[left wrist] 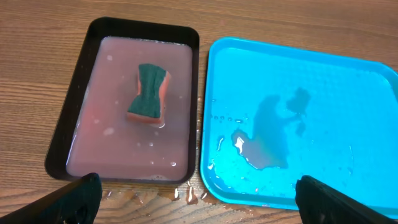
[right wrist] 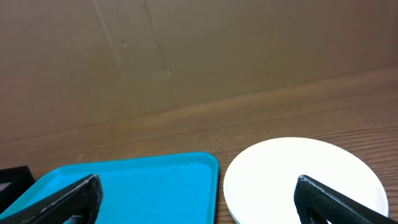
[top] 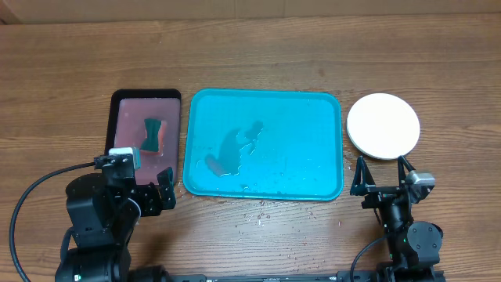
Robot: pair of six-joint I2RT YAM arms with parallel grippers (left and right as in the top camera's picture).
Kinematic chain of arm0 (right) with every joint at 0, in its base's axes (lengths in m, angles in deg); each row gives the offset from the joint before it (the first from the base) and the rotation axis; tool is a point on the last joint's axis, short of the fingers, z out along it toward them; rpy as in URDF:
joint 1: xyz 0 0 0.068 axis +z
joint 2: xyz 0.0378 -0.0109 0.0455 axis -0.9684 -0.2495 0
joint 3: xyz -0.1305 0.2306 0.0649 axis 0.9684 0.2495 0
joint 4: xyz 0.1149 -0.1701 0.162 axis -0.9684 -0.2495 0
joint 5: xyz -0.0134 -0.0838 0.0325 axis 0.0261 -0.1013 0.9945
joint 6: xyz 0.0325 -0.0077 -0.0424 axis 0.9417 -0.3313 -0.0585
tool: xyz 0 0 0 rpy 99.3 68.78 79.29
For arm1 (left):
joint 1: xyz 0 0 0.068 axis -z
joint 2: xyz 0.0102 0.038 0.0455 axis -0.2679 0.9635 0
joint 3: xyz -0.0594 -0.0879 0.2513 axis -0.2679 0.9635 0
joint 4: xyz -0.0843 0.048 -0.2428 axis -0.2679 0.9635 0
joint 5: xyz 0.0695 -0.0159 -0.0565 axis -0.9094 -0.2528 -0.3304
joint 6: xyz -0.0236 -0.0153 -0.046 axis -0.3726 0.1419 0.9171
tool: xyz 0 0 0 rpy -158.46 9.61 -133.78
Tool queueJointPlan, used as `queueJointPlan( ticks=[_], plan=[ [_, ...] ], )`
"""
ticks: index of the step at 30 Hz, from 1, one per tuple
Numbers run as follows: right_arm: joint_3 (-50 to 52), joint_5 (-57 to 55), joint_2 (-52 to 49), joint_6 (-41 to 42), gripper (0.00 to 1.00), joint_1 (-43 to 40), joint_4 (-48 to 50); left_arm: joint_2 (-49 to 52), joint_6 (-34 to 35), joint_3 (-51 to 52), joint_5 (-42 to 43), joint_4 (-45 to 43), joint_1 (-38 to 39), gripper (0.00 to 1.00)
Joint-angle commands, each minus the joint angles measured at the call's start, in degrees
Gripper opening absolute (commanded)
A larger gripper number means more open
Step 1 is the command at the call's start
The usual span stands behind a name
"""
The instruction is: Clean dirty plates on tray and stack at the side
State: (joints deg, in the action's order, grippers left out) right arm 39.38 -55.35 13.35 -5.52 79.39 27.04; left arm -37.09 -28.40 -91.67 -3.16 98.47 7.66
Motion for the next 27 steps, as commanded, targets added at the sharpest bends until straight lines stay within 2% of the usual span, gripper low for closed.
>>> queueJointPlan(
  ticks=[1,21,27],
  plan=[
    [0.6,0.3,0.7,-0.2,1.00,-0.3,0.3,-0.2,-0.9,0.2,0.5,-0.2,0.0,1.00],
    [0.6,0.3,0.7,-0.2,1.00,-0.3,0.4,-0.2,-0.9,0.2,0.5,-0.2,0.0,1.00],
    [0.6,0.3,0.7,-0.2,1.00,-0.3,0.4,-4.6,-1.1,2.4,-2.1,-1.7,0.9,1.00]
  ],
)
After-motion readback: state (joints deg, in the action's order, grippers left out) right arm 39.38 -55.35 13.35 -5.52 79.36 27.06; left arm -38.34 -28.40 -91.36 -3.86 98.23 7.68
